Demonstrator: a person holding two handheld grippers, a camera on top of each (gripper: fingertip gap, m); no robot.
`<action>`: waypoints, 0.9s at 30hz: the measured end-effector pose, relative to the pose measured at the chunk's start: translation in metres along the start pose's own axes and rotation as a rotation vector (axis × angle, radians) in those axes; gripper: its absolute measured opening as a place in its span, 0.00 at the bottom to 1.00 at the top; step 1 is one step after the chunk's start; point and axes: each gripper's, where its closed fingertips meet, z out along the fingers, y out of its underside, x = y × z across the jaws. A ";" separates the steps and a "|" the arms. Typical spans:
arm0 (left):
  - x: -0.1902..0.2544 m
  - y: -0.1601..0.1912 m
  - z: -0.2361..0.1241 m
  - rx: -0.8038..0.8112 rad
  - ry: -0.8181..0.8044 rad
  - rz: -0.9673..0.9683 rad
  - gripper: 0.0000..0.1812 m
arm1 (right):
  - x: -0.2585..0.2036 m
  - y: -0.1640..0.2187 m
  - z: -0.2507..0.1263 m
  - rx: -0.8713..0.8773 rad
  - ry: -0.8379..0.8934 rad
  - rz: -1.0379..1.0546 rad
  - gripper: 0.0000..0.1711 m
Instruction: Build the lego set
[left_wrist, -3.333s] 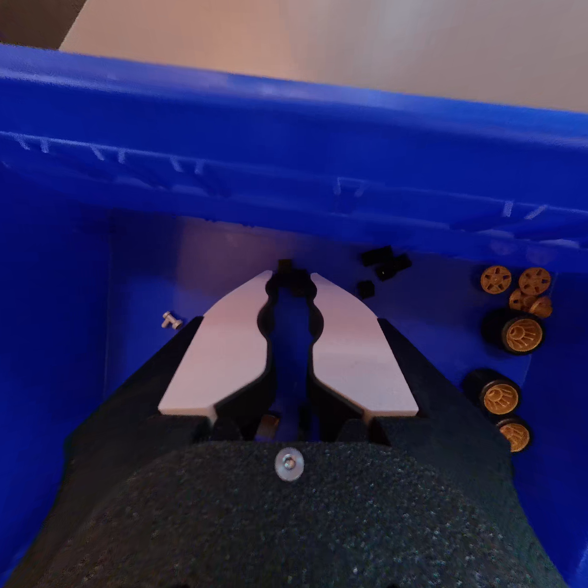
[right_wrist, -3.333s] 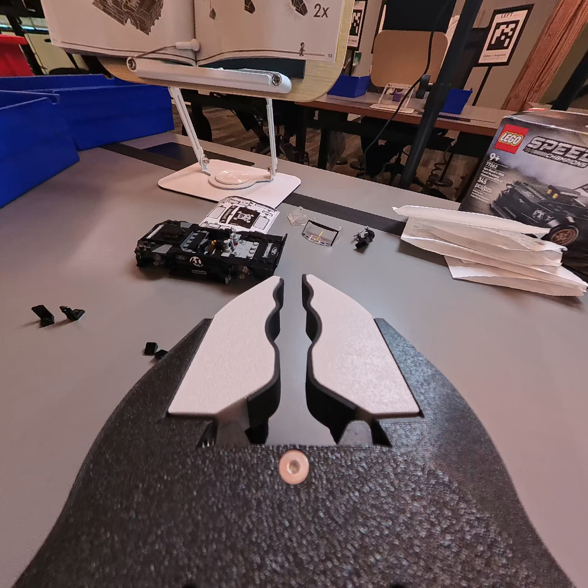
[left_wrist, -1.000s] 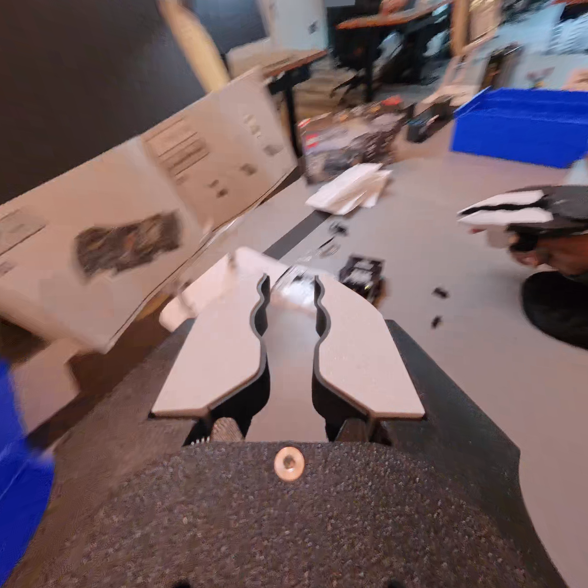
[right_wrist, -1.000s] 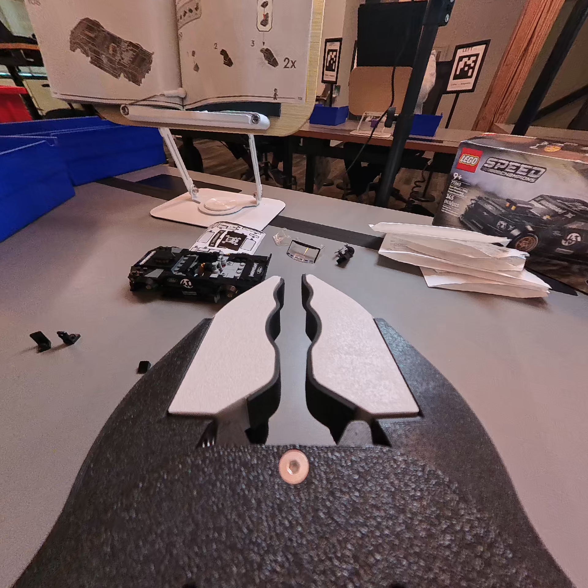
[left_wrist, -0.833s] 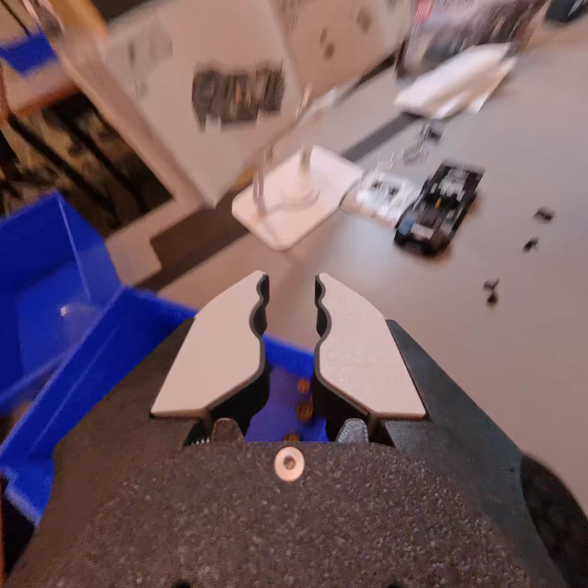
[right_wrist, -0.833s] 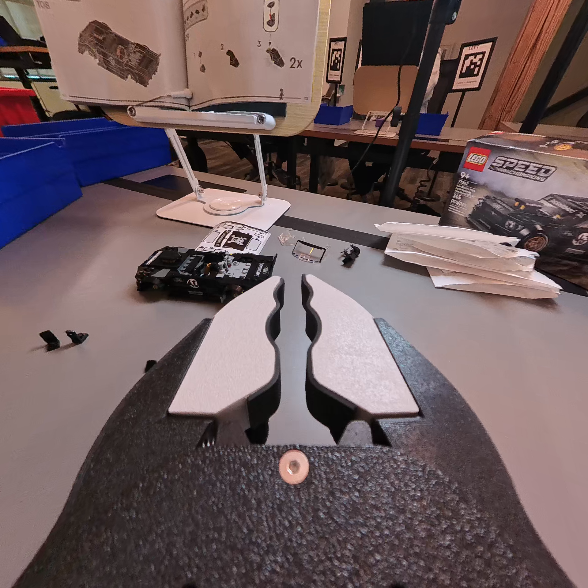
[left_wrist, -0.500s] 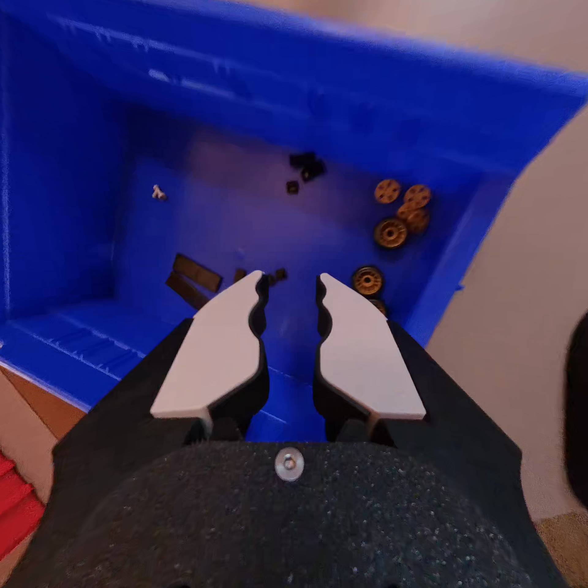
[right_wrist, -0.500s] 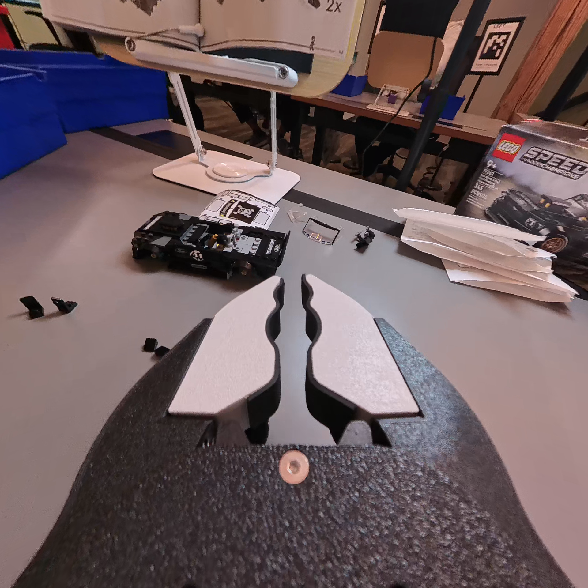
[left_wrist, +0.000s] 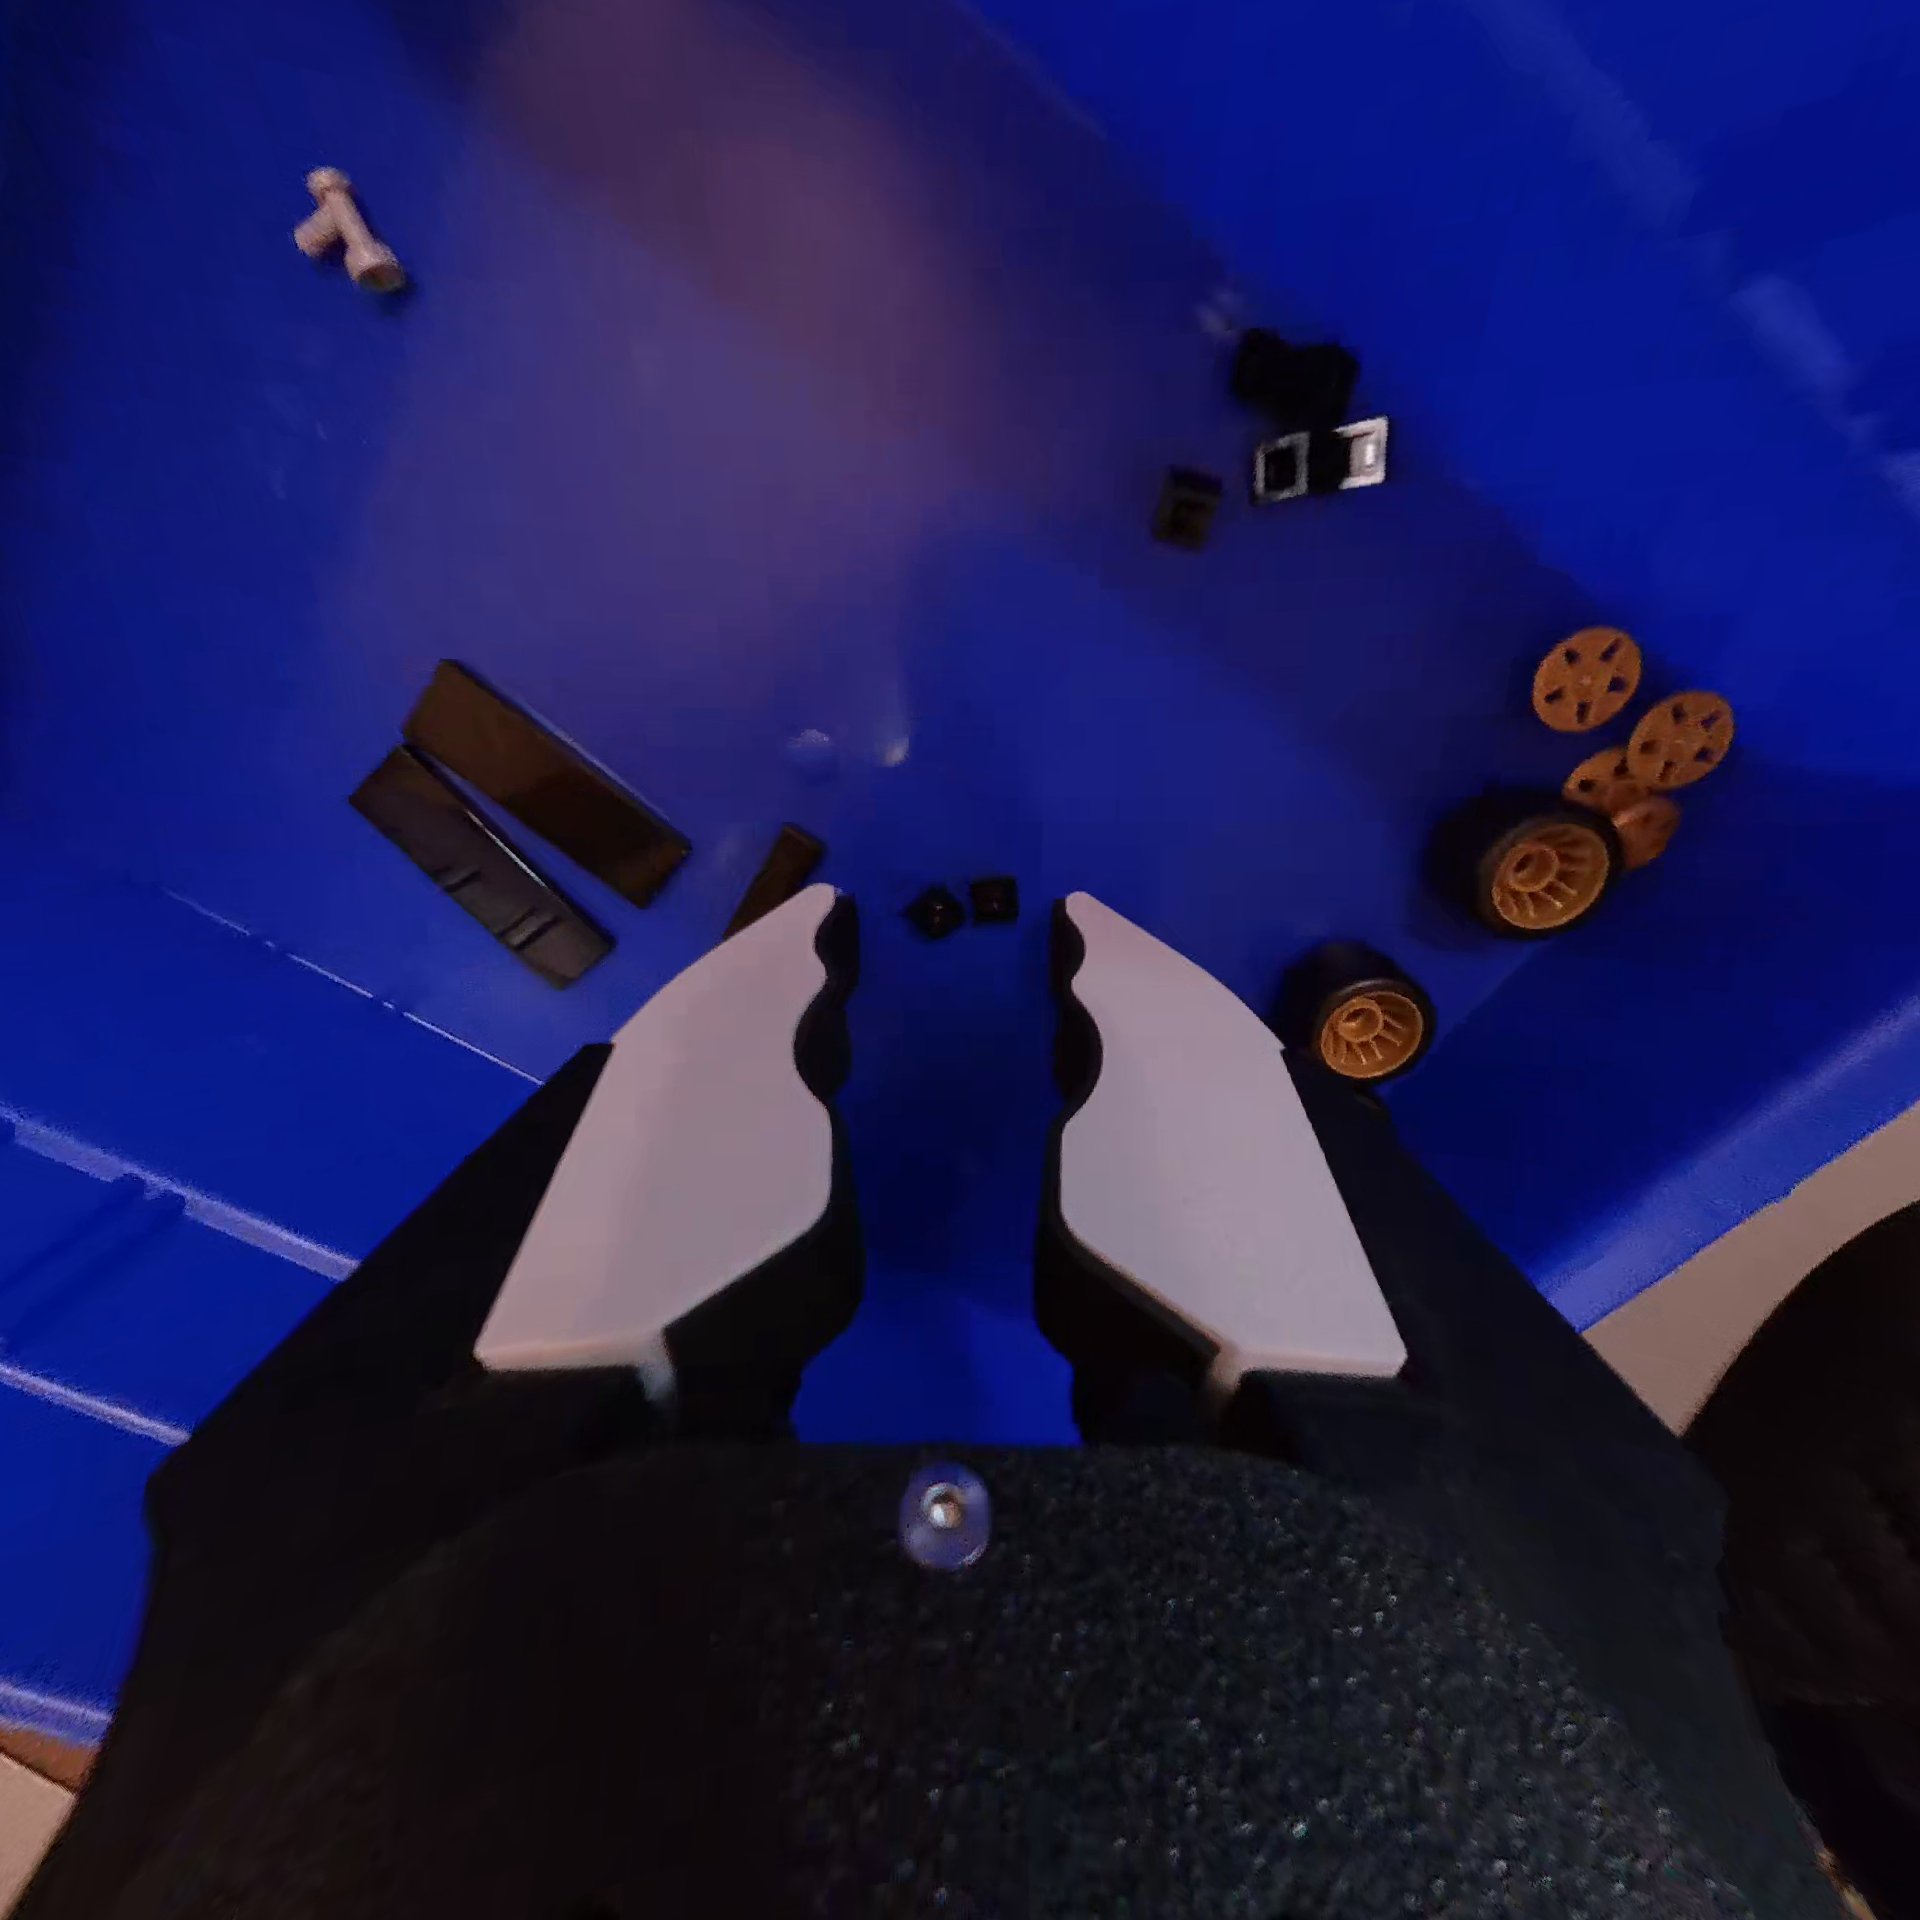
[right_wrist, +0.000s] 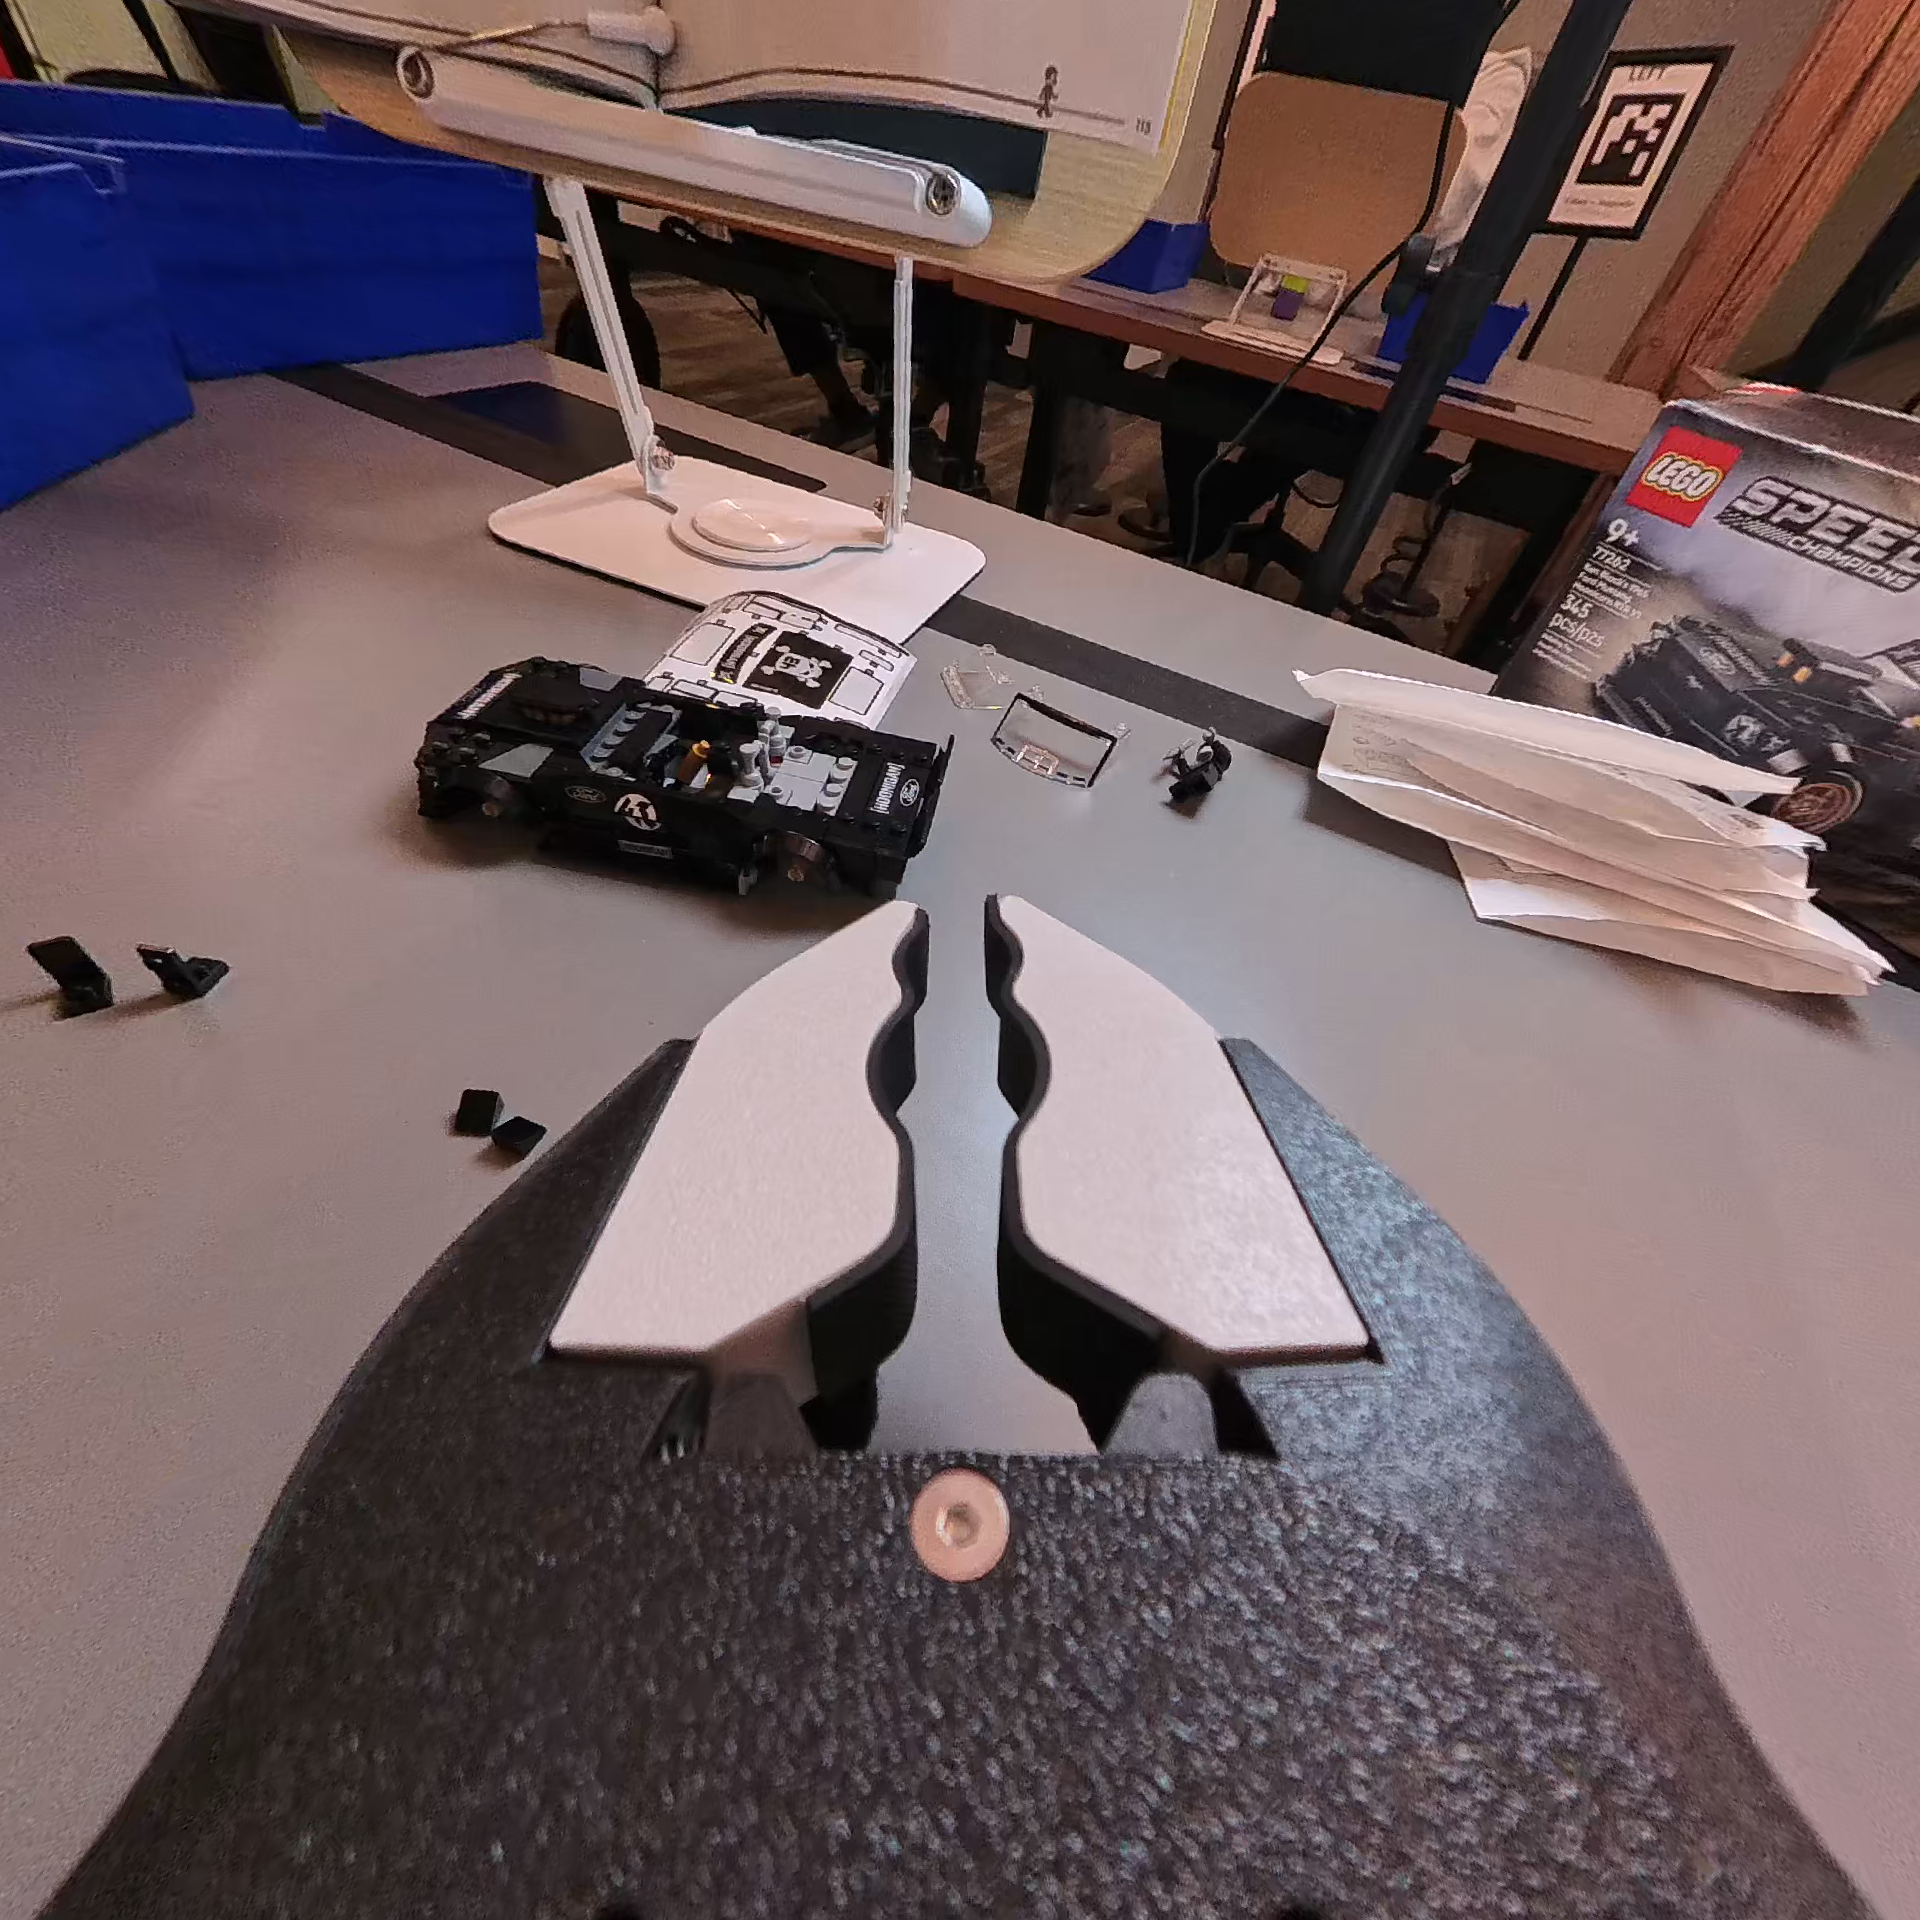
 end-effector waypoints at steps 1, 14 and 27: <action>-0.001 0.000 0.001 -0.005 0.000 -0.012 0.21 | 0.000 0.000 0.000 0.002 -0.004 0.001 0.06; -0.002 0.000 0.005 -0.029 0.002 -0.071 0.18 | 0.005 -0.004 -0.006 0.023 -0.015 0.039 0.06; -0.004 0.001 0.005 -0.026 0.000 -0.100 0.10 | 0.005 -0.005 -0.007 0.027 -0.020 0.046 0.06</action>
